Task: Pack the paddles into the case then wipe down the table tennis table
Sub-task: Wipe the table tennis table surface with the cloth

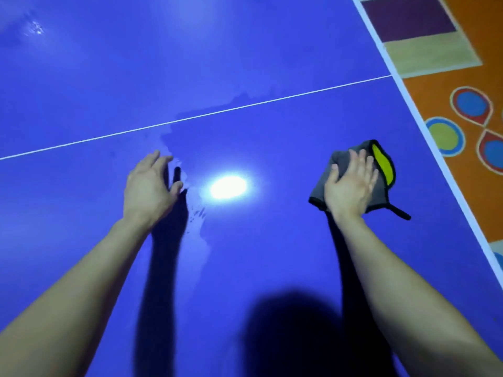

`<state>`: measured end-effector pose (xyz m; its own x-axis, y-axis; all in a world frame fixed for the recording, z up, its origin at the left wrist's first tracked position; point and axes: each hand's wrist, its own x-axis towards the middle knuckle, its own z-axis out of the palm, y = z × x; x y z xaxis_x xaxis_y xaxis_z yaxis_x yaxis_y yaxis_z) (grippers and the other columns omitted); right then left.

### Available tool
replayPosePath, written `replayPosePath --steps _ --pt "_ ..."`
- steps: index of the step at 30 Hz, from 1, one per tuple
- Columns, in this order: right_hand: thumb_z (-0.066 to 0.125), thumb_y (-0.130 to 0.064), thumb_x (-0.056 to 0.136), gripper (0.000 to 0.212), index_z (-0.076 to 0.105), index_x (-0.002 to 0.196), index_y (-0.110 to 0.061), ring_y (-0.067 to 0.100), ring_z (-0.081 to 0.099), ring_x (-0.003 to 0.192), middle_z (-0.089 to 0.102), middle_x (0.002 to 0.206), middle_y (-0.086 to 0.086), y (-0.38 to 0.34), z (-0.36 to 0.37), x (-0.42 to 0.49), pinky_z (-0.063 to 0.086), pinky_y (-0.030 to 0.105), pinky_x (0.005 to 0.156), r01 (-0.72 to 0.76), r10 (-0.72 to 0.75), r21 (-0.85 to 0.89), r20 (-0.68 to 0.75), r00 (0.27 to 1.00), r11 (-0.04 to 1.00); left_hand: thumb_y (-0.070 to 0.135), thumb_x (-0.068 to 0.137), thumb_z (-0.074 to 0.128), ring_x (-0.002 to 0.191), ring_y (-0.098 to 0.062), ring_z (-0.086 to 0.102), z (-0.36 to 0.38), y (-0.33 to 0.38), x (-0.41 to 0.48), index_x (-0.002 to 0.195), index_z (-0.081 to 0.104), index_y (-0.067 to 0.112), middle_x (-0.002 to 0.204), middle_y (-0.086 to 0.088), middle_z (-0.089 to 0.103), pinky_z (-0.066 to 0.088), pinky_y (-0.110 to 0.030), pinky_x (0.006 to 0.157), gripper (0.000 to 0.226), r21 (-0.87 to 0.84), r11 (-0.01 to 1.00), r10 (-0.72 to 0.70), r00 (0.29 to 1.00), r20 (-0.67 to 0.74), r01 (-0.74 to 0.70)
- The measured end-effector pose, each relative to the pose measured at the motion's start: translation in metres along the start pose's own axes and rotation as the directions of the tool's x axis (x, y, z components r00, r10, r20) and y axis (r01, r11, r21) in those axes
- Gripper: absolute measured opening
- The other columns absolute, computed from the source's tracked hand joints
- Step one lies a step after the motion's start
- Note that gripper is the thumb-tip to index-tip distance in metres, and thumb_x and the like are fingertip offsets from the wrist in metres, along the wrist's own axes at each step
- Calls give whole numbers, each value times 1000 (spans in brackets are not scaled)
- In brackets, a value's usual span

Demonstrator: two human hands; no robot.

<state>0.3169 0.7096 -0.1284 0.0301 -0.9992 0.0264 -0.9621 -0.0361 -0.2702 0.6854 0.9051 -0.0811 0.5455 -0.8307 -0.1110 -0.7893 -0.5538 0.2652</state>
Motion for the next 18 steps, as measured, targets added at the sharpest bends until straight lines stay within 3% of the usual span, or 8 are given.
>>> replayPosePath --steps 1,3,6,8,10,11,14,18 --pt "43 -45 108 65 42 165 -13 33 25 165 34 176 12 -26 4 -23 20 59 132 44 -44 -16 9 999 999 30 91 80 153 -32 41 0 6 -20 150 56 18 165 -12 46 36 -51 125 65 -47 999 19 1000 -6 -19" --pt "50 -43 106 66 44 164 -11 36 29 163 35 175 15 -85 17 -89 24 59 130 300 -297 -37 58 953 953 27 92 79 151 -31 44 -4 10 -55 149 58 18 163 -9 49 37 -51 124 62 -71 997 36 999 -1 -36" --pt "45 -46 109 66 39 168 -17 32 15 168 24 180 11 -157 31 -190 14 56 134 620 -618 69 221 754 782 25 90 81 149 -32 46 -8 -3 -104 149 58 16 163 -8 50 38 -51 124 64 -20 1000 -2 1000 24 3" --pt "42 -48 111 63 38 169 -22 27 11 169 21 181 6 -161 32 -208 11 53 135 719 -725 138 268 634 681 24 89 82 149 -31 46 -9 -14 -135 149 58 16 162 -8 50 39 -52 123 65 -9 999 -45 999 30 45" --pt "49 -46 108 63 43 166 -23 24 17 168 27 179 4 -131 29 -184 14 49 136 762 -776 165 226 589 627 24 88 83 149 -30 46 -7 -22 -159 147 58 16 162 -7 51 39 -51 123 65 6 998 -66 997 49 66" --pt "54 -43 105 63 47 164 -22 24 23 167 32 178 4 -104 26 -167 18 49 135 746 -763 167 194 616 645 24 88 83 149 -31 46 -6 -25 -170 147 58 17 162 -7 50 38 -51 124 65 9 998 -66 995 70 65" --pt "56 -42 103 60 52 158 -18 29 33 162 40 173 7 0 5 -107 30 54 128 520 -528 97 113 842 849 25 89 83 148 -31 48 -1 -33 -194 146 59 16 161 -7 51 39 -50 123 63 11 999 -47 992 113 46" --pt "44 -45 111 62 40 166 -19 27 23 166 32 177 6 74 -16 -84 20 57 133 179 -179 11 91 980 984 27 87 83 146 -30 50 2 -47 -217 144 61 16 158 -8 54 41 -49 122 61 9 999 -51 991 123 50"
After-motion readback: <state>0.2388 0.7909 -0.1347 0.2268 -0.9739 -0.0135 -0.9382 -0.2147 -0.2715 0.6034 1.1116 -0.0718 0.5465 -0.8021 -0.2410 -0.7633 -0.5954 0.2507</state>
